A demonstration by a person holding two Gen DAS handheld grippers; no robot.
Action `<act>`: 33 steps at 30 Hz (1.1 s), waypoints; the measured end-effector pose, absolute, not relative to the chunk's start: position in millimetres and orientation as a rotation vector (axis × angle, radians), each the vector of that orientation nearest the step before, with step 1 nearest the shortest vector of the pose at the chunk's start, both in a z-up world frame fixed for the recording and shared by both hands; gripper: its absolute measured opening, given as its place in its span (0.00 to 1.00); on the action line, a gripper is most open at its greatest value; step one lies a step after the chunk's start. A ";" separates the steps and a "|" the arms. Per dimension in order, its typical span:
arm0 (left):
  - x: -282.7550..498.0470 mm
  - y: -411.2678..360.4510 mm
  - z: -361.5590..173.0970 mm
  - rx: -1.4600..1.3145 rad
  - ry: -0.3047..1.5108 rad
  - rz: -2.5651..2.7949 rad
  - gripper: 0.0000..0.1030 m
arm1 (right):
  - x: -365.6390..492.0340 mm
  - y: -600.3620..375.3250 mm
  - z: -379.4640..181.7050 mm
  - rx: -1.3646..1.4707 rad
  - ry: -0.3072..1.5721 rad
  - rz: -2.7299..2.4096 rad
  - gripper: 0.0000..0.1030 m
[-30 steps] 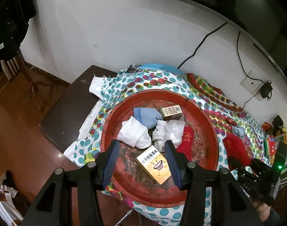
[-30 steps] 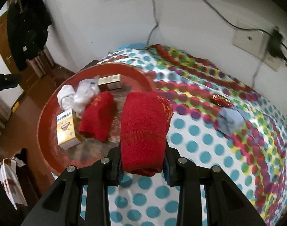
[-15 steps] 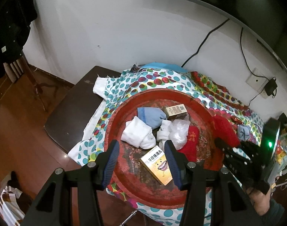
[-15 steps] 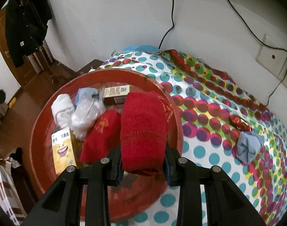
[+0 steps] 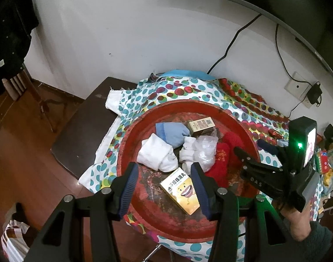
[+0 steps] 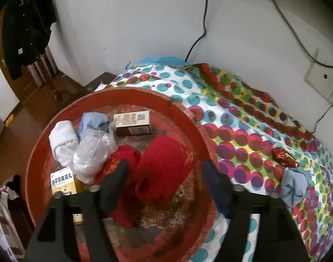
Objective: Organize objects
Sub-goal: 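Lower the red sock onto the tray and open the right gripper, then move the right gripper to the light blue sock and grasp it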
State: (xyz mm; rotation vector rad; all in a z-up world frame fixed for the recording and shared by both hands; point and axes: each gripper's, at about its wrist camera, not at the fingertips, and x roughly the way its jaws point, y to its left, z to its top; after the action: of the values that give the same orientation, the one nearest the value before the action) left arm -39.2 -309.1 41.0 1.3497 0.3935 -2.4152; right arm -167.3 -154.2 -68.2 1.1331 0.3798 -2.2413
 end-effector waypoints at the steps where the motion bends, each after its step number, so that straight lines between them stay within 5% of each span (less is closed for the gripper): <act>1: -39.6 -308.4 40.2 1.353 0.391 -2.414 0.50 | -166.6 -151.4 -67.9 1.137 0.375 -2.238 0.69; 33: -64.4 -254.8 21.0 1.475 0.230 -2.462 0.50 | -176.4 63.8 -90.2 1.326 0.211 -2.508 0.76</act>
State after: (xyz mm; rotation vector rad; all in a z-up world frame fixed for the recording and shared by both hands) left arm -64.4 -254.8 21.0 1.4751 0.2298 -2.4624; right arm -176.4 63.8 -90.2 1.3256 0.2114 -2.5080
